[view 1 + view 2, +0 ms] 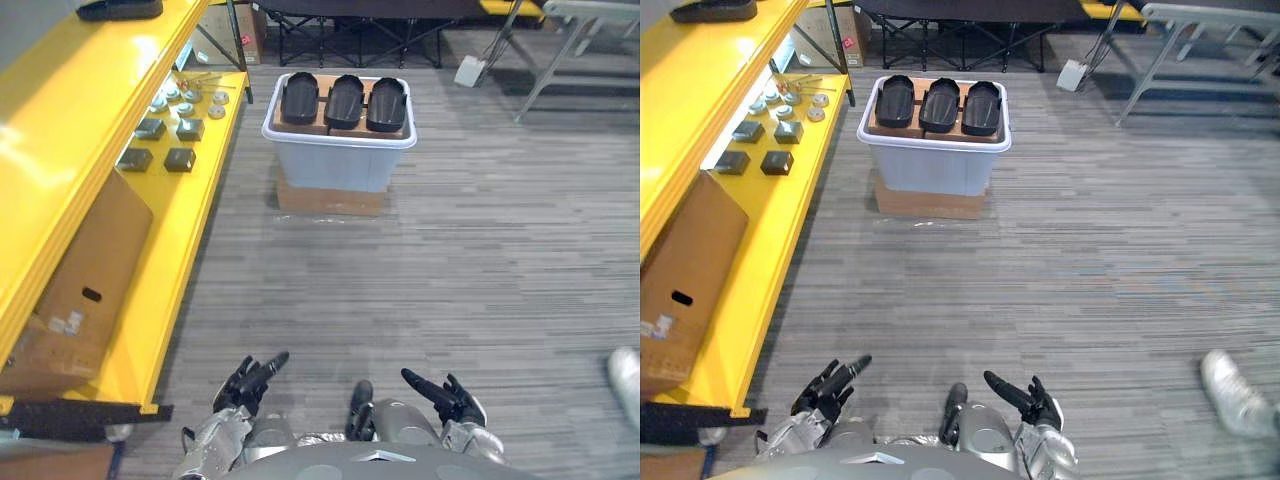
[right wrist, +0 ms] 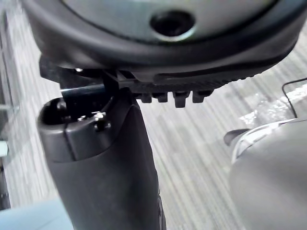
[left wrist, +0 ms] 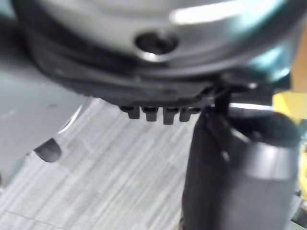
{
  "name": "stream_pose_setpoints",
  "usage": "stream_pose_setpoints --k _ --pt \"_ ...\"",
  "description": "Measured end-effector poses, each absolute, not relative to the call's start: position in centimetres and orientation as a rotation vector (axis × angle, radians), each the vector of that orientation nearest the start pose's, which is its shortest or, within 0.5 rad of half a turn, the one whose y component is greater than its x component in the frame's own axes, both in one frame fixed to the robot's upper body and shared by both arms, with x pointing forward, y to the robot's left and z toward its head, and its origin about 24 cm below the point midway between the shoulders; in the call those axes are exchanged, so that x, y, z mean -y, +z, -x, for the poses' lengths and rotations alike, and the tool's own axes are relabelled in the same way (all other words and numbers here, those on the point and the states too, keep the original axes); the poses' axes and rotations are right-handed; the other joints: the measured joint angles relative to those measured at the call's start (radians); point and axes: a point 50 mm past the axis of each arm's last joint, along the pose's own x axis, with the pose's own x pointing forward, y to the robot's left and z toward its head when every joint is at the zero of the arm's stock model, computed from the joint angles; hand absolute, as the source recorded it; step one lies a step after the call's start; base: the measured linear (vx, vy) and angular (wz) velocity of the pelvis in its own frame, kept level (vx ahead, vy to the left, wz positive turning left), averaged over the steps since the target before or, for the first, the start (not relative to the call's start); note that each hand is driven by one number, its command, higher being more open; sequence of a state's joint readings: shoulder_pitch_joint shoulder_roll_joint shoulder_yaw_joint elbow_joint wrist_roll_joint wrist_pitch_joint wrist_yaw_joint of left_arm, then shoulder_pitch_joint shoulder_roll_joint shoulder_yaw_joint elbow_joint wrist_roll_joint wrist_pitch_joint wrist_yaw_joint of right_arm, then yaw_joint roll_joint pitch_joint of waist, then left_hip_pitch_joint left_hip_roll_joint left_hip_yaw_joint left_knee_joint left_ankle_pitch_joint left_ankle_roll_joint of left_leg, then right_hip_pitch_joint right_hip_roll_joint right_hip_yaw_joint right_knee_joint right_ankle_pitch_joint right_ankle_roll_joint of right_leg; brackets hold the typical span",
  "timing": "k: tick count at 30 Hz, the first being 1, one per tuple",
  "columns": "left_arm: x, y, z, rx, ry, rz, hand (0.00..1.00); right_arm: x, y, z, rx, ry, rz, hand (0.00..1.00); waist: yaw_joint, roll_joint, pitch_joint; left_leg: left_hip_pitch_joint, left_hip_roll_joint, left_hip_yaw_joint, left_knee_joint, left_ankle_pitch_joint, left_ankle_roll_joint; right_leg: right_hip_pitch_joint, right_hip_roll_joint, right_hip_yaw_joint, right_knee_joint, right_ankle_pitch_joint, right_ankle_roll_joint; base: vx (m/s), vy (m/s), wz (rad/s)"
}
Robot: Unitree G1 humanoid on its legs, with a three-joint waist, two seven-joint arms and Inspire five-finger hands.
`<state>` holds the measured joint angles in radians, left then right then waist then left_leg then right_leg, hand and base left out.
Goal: Walk over and take three plastic housings, then place them on the shelf
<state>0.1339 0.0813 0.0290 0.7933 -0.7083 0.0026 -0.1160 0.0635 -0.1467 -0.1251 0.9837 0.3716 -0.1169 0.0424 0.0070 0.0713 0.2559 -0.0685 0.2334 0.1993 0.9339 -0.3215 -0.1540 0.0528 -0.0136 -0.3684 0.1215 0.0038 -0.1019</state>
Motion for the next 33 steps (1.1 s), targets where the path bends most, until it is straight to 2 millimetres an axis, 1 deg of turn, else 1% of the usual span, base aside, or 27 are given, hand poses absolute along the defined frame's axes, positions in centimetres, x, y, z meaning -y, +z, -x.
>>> stream_pose_setpoints --k 1,2,3,5,6,7,8,9,10,11,12,13,14,15,16,18,20,22,23,25,26,27,28,29,30,31,33 --pt "-18.0 -13.6 -13.2 -0.794 0.296 0.67 1.0 22.4 -14.0 -13.0 -0.846 -0.342 -0.244 1.0 0.02 -0.001 0.0 -0.031 -0.057 -0.016 -0.083 -0.009 0.002 0.053 -0.003 0.027 -0.042 0.0 0.001 0.54 -0.141 -0.61" --pt "-17.8 -13.4 -13.3 -0.782 0.287 0.68 1.0 22.6 -13.8 -13.5 -0.834 -0.332 -0.231 1.0 0.032 -0.002 0.0 -0.043 -0.077 -0.02 -0.145 -0.009 0.003 0.075 -0.004 0.047 -0.062 -0.002 0.004 0.39 -0.042 -0.83" --pt "-17.4 -13.1 -13.6 -0.756 0.274 0.697 1.0 22.3 -13.4 -14.7 -0.81 -0.297 -0.2 1.0 0.05 -0.001 0.0 -0.088 -0.113 -0.03 -0.274 0.006 0.027 0.102 -0.002 0.08 -0.087 -0.013 0.015 0.34 0.016 -0.72" --pt "-17.2 -12.8 -13.9 -0.728 0.26 0.709 1.0 21.9 -13.0 -15.9 -0.788 -0.269 -0.188 1.0 0.069 -0.001 0.002 -0.139 -0.155 -0.066 -0.513 0.085 0.047 0.129 -0.001 0.11 -0.092 -0.042 0.021 0.31 0.058 -0.52" --pt "-17.1 -12.7 -14.0 -0.72 0.253 0.712 1.0 21.7 -13.0 -16.2 -0.786 -0.258 -0.177 1.0 0.076 0.003 0.007 -0.147 -0.162 -0.09 -0.667 0.16 0.041 0.165 0.005 0.121 -0.092 -0.067 0.031 0.24 0.079 -0.25" --pt "-17.1 -12.7 -14.0 -0.719 0.251 0.713 1.0 21.7 -13.0 -16.1 -0.789 -0.259 -0.176 1.0 0.076 0.007 0.01 -0.149 -0.159 -0.101 -0.724 0.19 0.033 0.185 0.01 0.125 -0.092 -0.081 0.039 0.3 0.125 -0.18" --pt "-17.1 -12.7 -13.9 -0.719 0.25 0.714 1.0 21.6 -13.2 -15.9 -0.802 -0.26 -0.17 1.0 0.074 0.017 0.012 -0.15 -0.145 -0.106 -0.795 0.228 0.021 0.215 0.027 0.136 -0.084 -0.125 0.06 0.3 0.176 -0.22" --pt "-17.3 -12.7 -13.9 -0.714 0.253 0.716 1.0 21.4 -13.4 -15.5 -0.816 -0.25 -0.159 1.0 0.073 0.022 0.01 -0.148 -0.117 -0.089 -0.813 0.244 0.03 0.239 0.039 0.156 -0.049 -0.183 0.074 0.32 0.202 -0.27" --pt "-17.6 -12.7 -13.9 -0.709 0.259 0.714 1.0 21.2 -13.5 -15.4 -0.823 -0.244 -0.159 1.0 0.074 0.012 0.01 -0.148 -0.117 -0.084 -0.793 0.303 0.05 0.244 0.031 0.166 -0.024 -0.214 0.078 0.47 0.297 -0.46" --pt "-18.5 -12.6 -14.0 -0.704 0.273 0.693 1.0 20.7 -13.6 -15.2 -0.831 -0.234 -0.167 1.0 0.081 -0.049 0.005 -0.155 -0.146 -0.056 -0.731 0.354 0.101 0.222 -0.028 0.19 0.062 -0.292 0.091 0.43 0.253 -0.44" --pt "-18.9 -12.6 -13.9 -0.706 0.282 0.679 1.0 20.6 -13.7 -15.0 -0.835 -0.232 -0.172 1.0 0.084 -0.078 -0.003 -0.16 -0.169 -0.04 -0.705 0.354 0.121 0.207 -0.062 0.197 0.1 -0.326 0.095 0.57 0.272 -0.65" --pt "-19.3 -12.7 -13.7 -0.721 0.298 0.662 1.0 20.6 -13.9 -14.5 -0.845 -0.234 -0.179 1.0 0.092 -0.106 -0.009 -0.148 -0.201 -0.012 -0.683 0.356 0.14 0.162 -0.119 0.186 0.27 -0.371 0.139 0.5 0.194 -0.46" --pt "-19.8 -12.8 -13.8 -0.735 0.319 0.643 1.0 20.3 -14.0 -14.6 -0.85 -0.228 -0.189 1.0 0.09 -0.132 0.004 -0.122 -0.237 -0.007 -0.676 0.346 0.192 0.062 -0.202 0.13 0.517 -0.333 0.174 0.53 0.201 -0.25" --pt "-20.0 -12.9 -13.8 -0.745 0.325 0.633 1.0 20.1 -14.2 -14.3 -0.863 -0.226 -0.192 1.0 0.081 -0.137 0.007 -0.101 -0.248 -0.011 -0.684 0.335 0.207 0.025 -0.231 0.115 0.608 -0.276 0.176 0.53 0.219 0.25" --pt "-20.2 -13.1 -13.6 -0.763 0.324 0.61 1.0 19.6 -14.6 -13.5 -0.886 -0.224 -0.206 1.0 0.07 -0.137 0.015 -0.056 -0.258 -0.025 -0.694 0.328 0.224 0.005 -0.259 0.098 0.676 -0.274 0.164 0.44 0.173 0.39" --pt "-19.8 -13.2 -13.5 -0.778 0.316 0.604 1.0 19.2 -14.8 -12.9 -0.889 -0.224 -0.217 1.0 0.072 -0.12 0.024 0.01 -0.252 -0.045 -0.714 0.301 0.231 0.001 -0.249 0.061 0.58 -0.309 0.176 0.51 0.13 0.33" --pt "-19.5 -13.1 -14.1 -0.77 0.296 0.599 1.0 19.2 -14.5 -13.3 -0.852 -0.221 -0.214 1.0 0.07 -0.096 0.034 0.05 -0.237 -0.073 -0.748 0.29 0.226 -0.025 -0.206 0.042 0.405 -0.303 0.186 0.4 0.05 0.34" --pt "-19.1 -12.6 -15.4 -0.75 0.268 0.591 1.0 19.4 -13.9 -14.4 -0.791 -0.222 -0.202 1.0 0.071 -0.083 0.04 0.073 -0.228 -0.117 -0.765 0.268 0.205 -0.093 -0.176 0.078 0.199 -0.261 0.241 0.34 -0.024 0.48" --pt "-19.0 -12.5 -15.6 -0.747 0.265 0.589 1.0 19.4 -13.9 -14.5 -0.787 -0.222 -0.201 1.0 0.071 -0.081 0.041 0.082 -0.224 -0.129 -0.762 0.259 0.199 -0.103 -0.172 0.095 0.154 -0.24 0.248 0.35 -0.119 0.55" --pt "-19.1 -12.6 -15.5 -0.745 0.275 0.591 1.0 19.4 -14.0 -14.1 -0.786 -0.222 -0.202 1.0 0.07 -0.083 0.04 0.113 -0.222 -0.18 -0.724 0.202 0.17 -0.111 -0.177 0.141 0.043 -0.126 0.253 0.27 -0.19 0.65" --pt "-19.2 -12.6 -15.4 -0.744 0.278 0.59 1.0 19.4 -14.1 -13.8 -0.791 -0.225 -0.203 1.0 0.07 -0.083 0.04 0.114 -0.222 -0.195 -0.699 0.18 0.163 -0.11 -0.178 0.154 0.033 -0.106 0.251 0.25 -0.304 0.73" --pt "-19.4 -12.6 -15.1 -0.74 0.288 0.585 1.0 19.3 -14.3 -13.1 -0.808 -0.23 -0.208 1.0 0.072 -0.107 0.026 0.112 -0.229 -0.222 -0.65 0.132 0.145 -0.11 -0.181 0.168 0.034 -0.086 0.244 0.27 -0.368 0.74" --pt "-19.7 -12.8 -14.5 -0.751 0.301 0.58 1.0 19.1 -14.6 -12.5 -0.826 -0.237 -0.215 1.0 0.071 -0.117 0.018 0.11 -0.234 -0.256 -0.609 0.089 0.124 -0.107 -0.188 0.169 0.061 -0.023 0.211 0.33 -0.451 0.76" --pt "-19.6 -13.0 -14.1 -0.762 0.306 0.583 1.0 19.2 -14.7 -12.3 -0.833 -0.243 -0.214 1.0 0.068 -0.113 0.012 0.11 -0.225 -0.268 -0.593 0.071 0.117 -0.107 -0.182 0.159 0.089 -0.005 0.2 0.3 -0.399 0.61" --pt "-19.1 -13.4 -13.3 -0.786 0.314 0.6 1.0 19.9 -14.7 -12.1 -0.837 -0.264 -0.208 1.0 0.069 -0.089 -0.003 0.108 -0.189 -0.288 -0.571 0.038 0.101 -0.109 -0.154 0.138 0.126 -0.03 0.171 0.28 -0.347 0.35" --pt "-18.6 -13.7 -12.8 -0.794 0.326 0.62 1.0 20.4 -14.6 -12.2 -0.834 -0.277 -0.196 1.0 0.073 -0.063 -0.014 0.104 -0.157 -0.296 -0.569 0.026 0.085 -0.11 -0.129 0.122 0.128 -0.053 0.161 0.32 -0.365 0.3" --pt "-18.1 -13.9 -12.4 -0.799 0.337 0.641 1.0 21.3 -14.4 -12.6 -0.821 -0.306 -0.185 1.0 0.068 -0.016 -0.027 0.065 -0.112 -0.291 -0.514 0.044 0.052 -0.103 -0.088 0.082 0.117 -0.082 0.133 0.25 -0.228 0.36"
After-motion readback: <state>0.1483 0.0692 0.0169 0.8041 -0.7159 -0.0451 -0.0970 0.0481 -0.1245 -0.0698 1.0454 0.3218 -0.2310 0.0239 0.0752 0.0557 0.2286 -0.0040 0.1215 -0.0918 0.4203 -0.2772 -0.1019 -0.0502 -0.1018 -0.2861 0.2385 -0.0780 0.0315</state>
